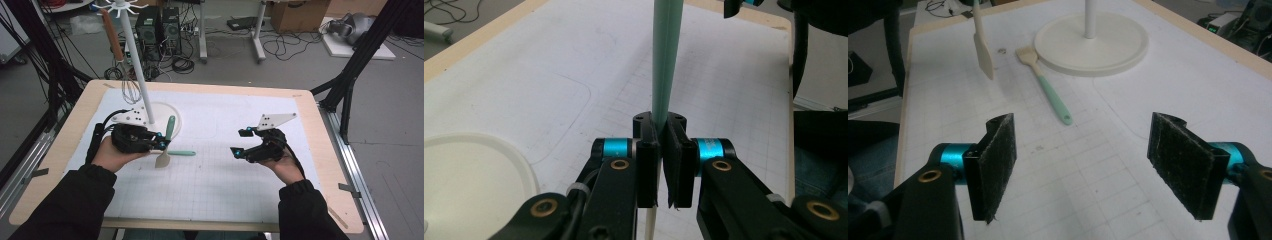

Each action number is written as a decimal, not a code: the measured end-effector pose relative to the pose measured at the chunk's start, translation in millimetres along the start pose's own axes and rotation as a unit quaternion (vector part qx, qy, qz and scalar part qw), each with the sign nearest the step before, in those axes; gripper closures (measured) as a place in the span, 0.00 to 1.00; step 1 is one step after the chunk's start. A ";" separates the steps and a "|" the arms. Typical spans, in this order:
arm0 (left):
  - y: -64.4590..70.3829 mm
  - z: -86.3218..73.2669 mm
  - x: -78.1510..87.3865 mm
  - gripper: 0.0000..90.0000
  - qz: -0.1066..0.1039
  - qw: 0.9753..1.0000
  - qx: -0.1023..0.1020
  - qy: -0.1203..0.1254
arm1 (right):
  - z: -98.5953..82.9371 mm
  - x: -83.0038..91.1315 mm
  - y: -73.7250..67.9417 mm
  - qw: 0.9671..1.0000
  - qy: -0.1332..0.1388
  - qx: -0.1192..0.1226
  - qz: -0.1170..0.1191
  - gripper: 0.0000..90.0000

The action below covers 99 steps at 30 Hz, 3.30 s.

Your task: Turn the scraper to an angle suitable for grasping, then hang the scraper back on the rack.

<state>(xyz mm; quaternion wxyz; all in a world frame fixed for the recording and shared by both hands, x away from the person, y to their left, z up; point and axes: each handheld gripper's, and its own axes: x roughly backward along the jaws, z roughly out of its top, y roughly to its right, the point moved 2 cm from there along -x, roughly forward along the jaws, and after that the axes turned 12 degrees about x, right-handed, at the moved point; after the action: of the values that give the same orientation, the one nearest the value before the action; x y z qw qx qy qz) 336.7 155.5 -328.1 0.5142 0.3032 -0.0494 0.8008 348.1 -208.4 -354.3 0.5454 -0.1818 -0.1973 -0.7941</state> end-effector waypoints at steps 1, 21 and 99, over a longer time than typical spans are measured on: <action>-0.2 0.4 0.7 0.94 0.000 1.000 0.000 0.001 | -2.0 1.0 -0.1 1.000 -0.003 -0.002 -0.002 0.29; -9.4 11.6 17.9 0.94 0.001 1.000 0.010 0.027 | -28.3 9.0 -2.1 0.999 -0.005 -0.026 -0.022 0.26; -42.1 86.6 98.3 0.94 0.018 0.991 0.043 0.122 | -46.8 3.1 -5.9 0.999 -0.010 -0.035 -0.029 0.24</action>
<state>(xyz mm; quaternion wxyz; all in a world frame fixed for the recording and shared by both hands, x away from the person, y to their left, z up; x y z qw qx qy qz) 382.1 219.2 -215.0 0.4883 0.2238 0.0425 0.8424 338.1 -232.9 -393.5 0.5139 -0.2026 -0.1800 -0.8139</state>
